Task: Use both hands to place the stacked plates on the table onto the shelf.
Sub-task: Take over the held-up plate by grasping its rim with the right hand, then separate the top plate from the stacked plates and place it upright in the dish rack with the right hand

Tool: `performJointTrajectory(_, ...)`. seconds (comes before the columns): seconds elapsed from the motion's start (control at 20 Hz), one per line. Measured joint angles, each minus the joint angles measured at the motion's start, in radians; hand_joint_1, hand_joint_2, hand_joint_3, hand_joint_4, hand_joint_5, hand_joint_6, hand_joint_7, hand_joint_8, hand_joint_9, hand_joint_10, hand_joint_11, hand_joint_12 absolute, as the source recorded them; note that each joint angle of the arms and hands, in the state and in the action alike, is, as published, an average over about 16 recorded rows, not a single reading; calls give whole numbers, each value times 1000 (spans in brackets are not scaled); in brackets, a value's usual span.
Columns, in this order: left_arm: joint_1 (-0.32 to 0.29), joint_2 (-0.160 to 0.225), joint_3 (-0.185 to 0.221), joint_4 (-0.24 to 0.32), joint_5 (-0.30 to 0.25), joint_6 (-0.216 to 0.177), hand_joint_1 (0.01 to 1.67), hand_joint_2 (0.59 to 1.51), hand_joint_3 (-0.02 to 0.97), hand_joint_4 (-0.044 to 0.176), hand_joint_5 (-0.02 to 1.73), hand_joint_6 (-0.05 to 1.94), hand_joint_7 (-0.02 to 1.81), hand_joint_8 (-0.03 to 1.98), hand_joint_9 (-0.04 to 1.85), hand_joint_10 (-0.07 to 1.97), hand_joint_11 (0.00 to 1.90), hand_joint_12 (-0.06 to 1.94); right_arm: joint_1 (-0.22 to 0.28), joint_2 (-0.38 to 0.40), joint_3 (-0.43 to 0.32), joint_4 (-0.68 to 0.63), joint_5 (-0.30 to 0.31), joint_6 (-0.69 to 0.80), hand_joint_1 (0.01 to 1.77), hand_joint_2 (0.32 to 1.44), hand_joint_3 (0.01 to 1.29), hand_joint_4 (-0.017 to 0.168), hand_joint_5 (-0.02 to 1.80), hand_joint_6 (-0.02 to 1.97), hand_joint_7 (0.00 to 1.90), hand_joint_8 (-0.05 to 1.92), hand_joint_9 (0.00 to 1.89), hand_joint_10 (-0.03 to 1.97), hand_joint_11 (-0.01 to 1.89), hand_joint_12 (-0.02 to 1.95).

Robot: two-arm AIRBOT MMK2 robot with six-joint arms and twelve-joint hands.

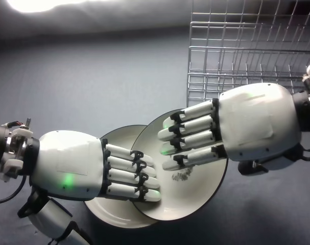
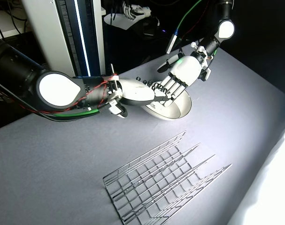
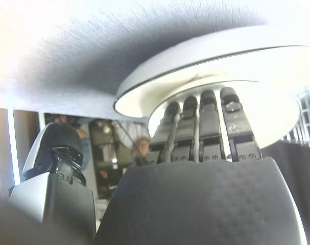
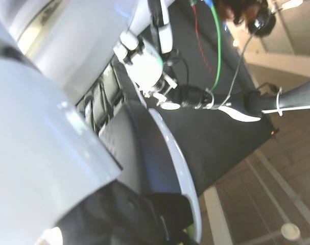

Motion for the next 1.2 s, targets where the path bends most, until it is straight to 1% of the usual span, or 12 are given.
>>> performJointTrajectory(0.25, -1, -4, 9, -2, -7, -2, 15, 1171, 18, -8, -12, -33, -15, -25, 10, -14, 13, 7, 3, -45, 27, 19, -30, -1, 1157, 990, 14, 8, 280, 18, 250, 14, 197, 23, 17, 663)
performJointTrajectory(0.45, -1, -7, 18, -4, -14, -2, 15, 1172, 17, -7, -12, -33, -15, -25, 10, -15, 13, 7, 11, -74, 42, 34, -51, -2, 1190, 991, 14, 8, 417, 18, 401, 14, 332, 35, 22, 984)
performJointTrajectory(0.6, -1, -9, 23, -6, -18, -3, 15, 1170, 17, -7, -12, -33, -16, -25, 10, -15, 13, 7, 17, -89, 47, 49, -66, -3, 1211, 993, 14, 8, 525, 17, 528, 14, 453, 48, 60, 1139)
performJointTrajectory(0.75, -1, -10, 27, -9, -21, -4, 15, 1168, 17, -6, -12, -31, -15, -25, 8, -15, 13, 7, 24, -99, 48, 64, -76, -4, 1223, 995, 14, 7, 619, 24, 639, 17, 572, 65, 119, 1247)
performJointTrajectory(0.9, -1, -9, 30, -16, -25, -4, 15, 1166, 17, -5, -12, -27, -15, -25, 7, -15, 12, 7, 27, -104, 48, 79, -80, -6, 1231, 996, 14, 3, 688, 96, 730, 72, 687, 110, 200, 1314)
performJointTrajectory(1.2, -7, 5, 28, -40, -23, -5, 15, 1162, 18, 0, -11, -23, -7, -17, 8, -8, 13, 7, 32, -106, 46, 108, -78, -10, 1236, 995, 14, -3, 778, 303, 851, 287, 831, 525, 405, 1366)
